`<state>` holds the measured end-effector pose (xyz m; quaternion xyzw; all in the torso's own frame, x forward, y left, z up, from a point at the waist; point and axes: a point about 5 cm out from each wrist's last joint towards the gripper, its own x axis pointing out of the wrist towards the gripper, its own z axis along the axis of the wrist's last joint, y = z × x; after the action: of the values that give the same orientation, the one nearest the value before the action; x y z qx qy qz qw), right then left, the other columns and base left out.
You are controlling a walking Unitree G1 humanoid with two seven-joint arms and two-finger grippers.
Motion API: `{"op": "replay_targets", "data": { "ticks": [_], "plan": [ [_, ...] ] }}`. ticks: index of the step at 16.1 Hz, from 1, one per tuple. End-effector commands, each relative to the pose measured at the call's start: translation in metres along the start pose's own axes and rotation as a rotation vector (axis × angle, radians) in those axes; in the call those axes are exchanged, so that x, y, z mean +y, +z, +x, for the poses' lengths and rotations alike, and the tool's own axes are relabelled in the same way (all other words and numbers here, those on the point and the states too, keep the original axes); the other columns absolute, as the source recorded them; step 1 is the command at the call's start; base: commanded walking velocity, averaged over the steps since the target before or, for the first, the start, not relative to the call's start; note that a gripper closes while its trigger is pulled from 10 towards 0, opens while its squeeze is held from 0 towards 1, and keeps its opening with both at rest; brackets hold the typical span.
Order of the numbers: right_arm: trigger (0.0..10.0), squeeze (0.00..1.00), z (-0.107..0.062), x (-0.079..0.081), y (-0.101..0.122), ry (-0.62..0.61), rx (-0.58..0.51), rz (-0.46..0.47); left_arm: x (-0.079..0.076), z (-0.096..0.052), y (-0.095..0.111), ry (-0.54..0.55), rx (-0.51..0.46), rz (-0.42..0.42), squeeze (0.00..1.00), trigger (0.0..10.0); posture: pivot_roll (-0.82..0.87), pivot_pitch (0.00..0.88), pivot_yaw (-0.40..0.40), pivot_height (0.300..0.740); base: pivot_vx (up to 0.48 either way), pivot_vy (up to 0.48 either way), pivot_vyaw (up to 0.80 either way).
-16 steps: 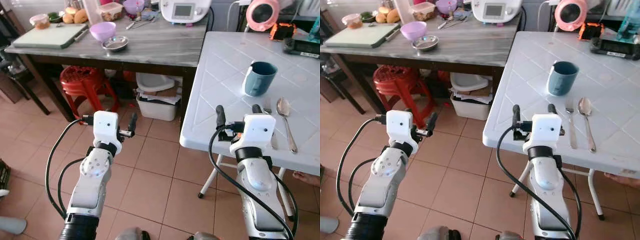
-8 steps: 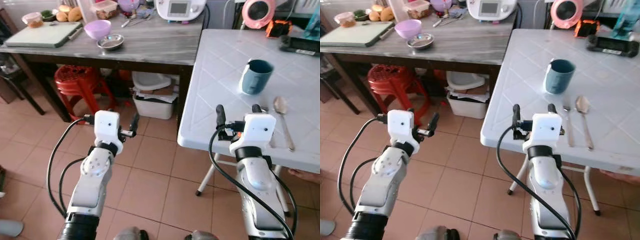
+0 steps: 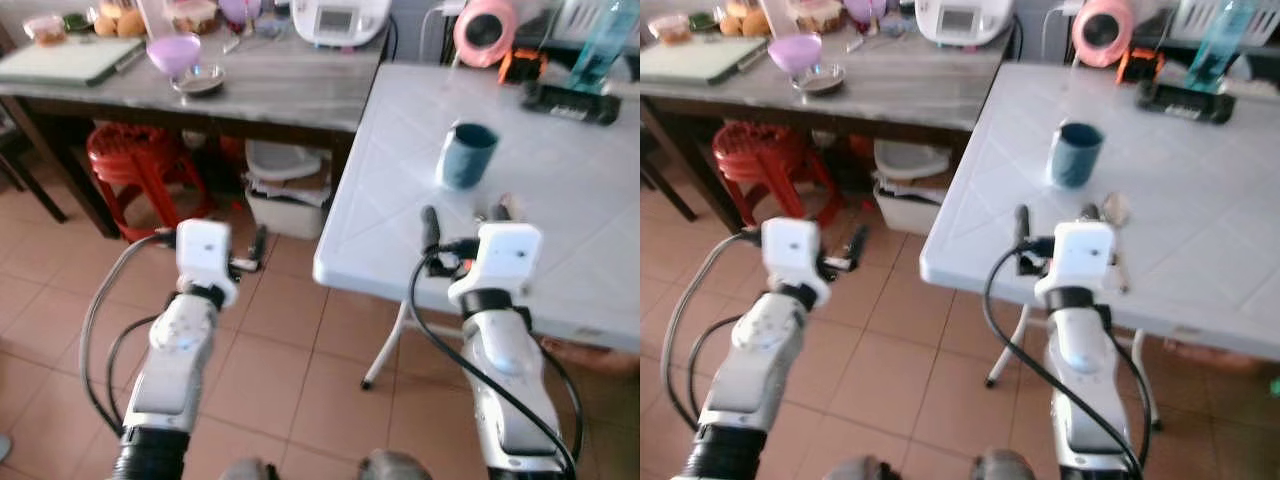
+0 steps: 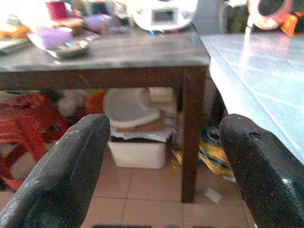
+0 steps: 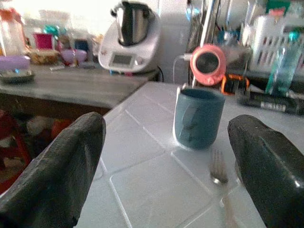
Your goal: Setting the table
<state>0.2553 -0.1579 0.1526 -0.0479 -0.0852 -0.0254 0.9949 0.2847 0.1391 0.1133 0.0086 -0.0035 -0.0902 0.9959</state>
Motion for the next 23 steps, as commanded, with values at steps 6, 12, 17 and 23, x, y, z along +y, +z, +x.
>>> {"op": "replay_targets", "data": {
  "ticks": [6, 12, 17, 23],
  "plan": [
    [10.0, 0.00, 0.0022, -0.0044, -0.0036, -0.012, 0.022, -0.002, -0.0087, -0.0024, 0.0080, -0.077, -0.055, -0.033, 0.00, 10.0, -0.07, 0.000, 0.059, 0.740, 0.046, 0.000, -0.27],
    [10.0, 0.00, 0.0007, -0.0047, -0.0047, -0.009, 0.027, -0.007, -0.0119, -0.0045, 0.0089, -0.105, -0.065, -0.049, 0.00, 10.0, -0.07, 0.000, 0.055, 0.740, 0.436, 0.000, 0.00],
    [10.0, 0.00, 0.0014, -0.0059, -0.0050, -0.006, 0.026, -0.013, -0.0116, -0.0052, 0.0082, -0.109, -0.063, -0.047, 0.00, 10.0, -0.07, 0.000, 0.054, 0.740, 0.480, 0.000, 0.00],
    [10.0, 0.00, 0.0010, -0.0050, -0.0080, -0.003, 0.042, -0.009, -0.0096, -0.0078, 0.0055, -0.118, -0.037, -0.055, 0.00, 10.0, -0.06, 0.000, 0.047, 0.740, 0.146, 0.000, -0.40]
  ]
}}
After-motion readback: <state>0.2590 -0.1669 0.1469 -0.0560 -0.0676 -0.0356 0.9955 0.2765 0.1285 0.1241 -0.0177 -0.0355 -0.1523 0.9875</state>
